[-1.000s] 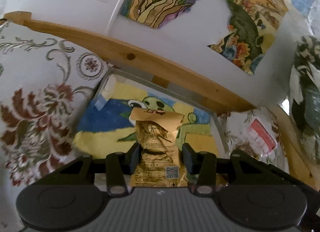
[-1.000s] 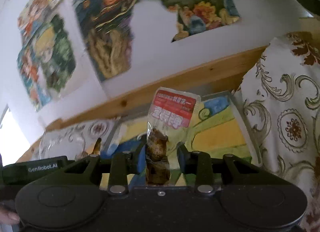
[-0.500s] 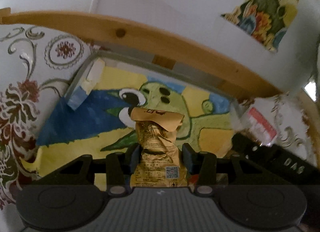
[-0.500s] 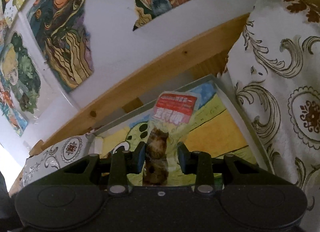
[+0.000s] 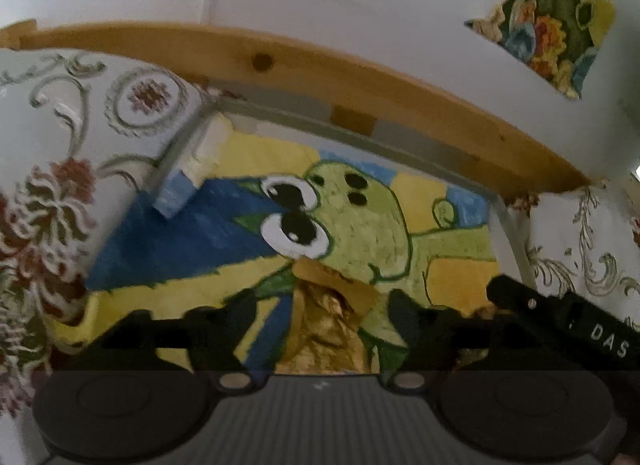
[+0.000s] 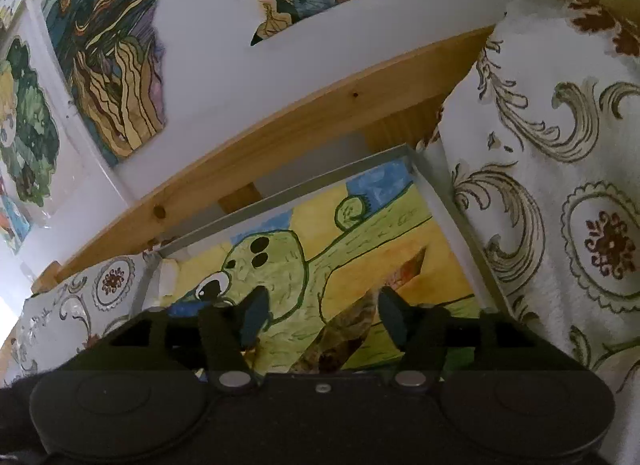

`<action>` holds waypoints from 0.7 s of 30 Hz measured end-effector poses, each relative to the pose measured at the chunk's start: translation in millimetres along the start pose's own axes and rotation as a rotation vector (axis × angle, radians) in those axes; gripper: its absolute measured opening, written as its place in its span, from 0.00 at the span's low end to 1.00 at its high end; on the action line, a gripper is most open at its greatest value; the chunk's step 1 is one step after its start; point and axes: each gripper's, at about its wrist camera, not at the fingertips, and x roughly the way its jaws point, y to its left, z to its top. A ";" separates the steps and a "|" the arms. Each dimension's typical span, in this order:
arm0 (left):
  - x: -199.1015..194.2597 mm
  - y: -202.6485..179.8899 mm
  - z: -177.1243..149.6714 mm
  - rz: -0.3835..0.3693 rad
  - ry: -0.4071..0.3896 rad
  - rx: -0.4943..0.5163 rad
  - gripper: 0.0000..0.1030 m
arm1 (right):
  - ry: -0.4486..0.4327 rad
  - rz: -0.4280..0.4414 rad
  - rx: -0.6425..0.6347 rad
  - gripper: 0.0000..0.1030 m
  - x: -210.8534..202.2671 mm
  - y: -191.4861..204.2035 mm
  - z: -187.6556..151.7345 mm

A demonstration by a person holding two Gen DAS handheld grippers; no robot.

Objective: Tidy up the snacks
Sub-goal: 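Carry both bags to the grey tray with the left and right tools, then open the left tool on the tray while the right tool releases the clear bag there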

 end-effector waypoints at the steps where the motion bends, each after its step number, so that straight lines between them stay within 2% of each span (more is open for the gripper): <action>1: -3.6 1.3 1.3 -0.002 -0.009 -0.002 0.79 | -0.002 -0.002 -0.006 0.73 -2.2 0.5 0.1; 5: -21.2 4.2 5.9 0.018 -0.045 -0.009 0.88 | -0.012 -0.008 -0.066 0.87 -11.9 5.4 1.4; 9: -39.9 6.4 10.1 0.039 -0.068 -0.001 0.95 | -0.030 -0.055 -0.189 0.99 -21.6 18.0 1.5; 13: -60.2 7.7 9.3 0.054 -0.109 0.008 1.00 | -0.078 -0.073 -0.274 0.99 -40.3 26.0 -4.4; 21: -105.1 18.4 -10.7 0.100 -0.202 -0.008 1.00 | -0.198 -0.075 -0.363 0.99 -99.3 39.9 -27.6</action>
